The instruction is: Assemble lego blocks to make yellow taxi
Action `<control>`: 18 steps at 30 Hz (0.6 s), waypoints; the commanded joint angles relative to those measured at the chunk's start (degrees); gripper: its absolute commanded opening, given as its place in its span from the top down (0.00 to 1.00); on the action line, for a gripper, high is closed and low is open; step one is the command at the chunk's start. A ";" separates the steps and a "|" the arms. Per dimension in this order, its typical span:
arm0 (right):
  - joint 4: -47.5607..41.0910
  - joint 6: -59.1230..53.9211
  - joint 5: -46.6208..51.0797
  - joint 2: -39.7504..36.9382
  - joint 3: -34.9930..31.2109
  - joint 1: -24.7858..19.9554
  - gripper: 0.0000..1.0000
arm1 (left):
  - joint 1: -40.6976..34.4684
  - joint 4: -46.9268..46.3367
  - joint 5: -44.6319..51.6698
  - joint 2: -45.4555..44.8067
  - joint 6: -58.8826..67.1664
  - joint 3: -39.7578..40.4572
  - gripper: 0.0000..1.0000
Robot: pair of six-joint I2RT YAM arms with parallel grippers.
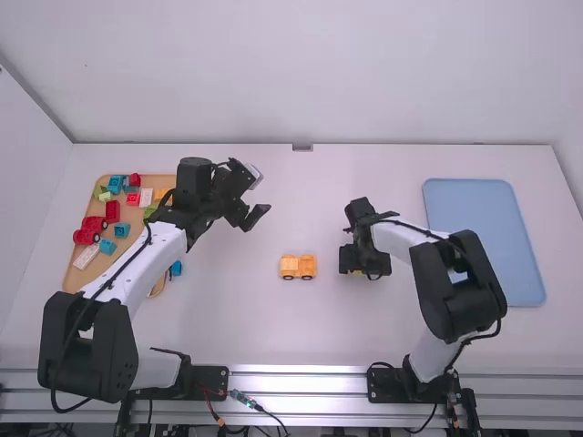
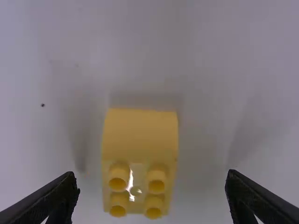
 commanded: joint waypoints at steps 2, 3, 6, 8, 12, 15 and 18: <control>-0.22 0.41 1.18 2.27 1.53 -0.06 0.25 | 0.04 -0.21 0.34 -0.98 -0.55 -0.41 0.01; -0.22 0.41 0.72 2.49 1.73 -0.23 0.27 | 0.04 -0.27 0.31 -0.98 -0.55 -0.41 0.01; -0.50 0.39 0.57 2.90 2.21 -0.56 0.37 | 0.04 -0.36 0.34 -0.98 -0.55 -0.44 0.01; -0.11 0.46 0.44 2.88 2.19 -0.65 0.53 | 0.09 -0.34 0.31 -0.98 -0.55 -0.44 0.01; 0.83 1.79 0.22 2.88 2.08 -0.63 0.78 | 0.02 -0.36 0.34 -0.98 -0.52 -0.41 0.01; 1.01 5.57 0.20 2.88 2.12 -0.63 0.83 | 0.09 -0.36 0.34 -0.98 -0.52 -0.41 0.01; 2.47 15.89 0.26 2.88 2.08 -0.47 0.91 | 0.07 -0.36 0.31 -0.98 -0.55 -0.44 0.01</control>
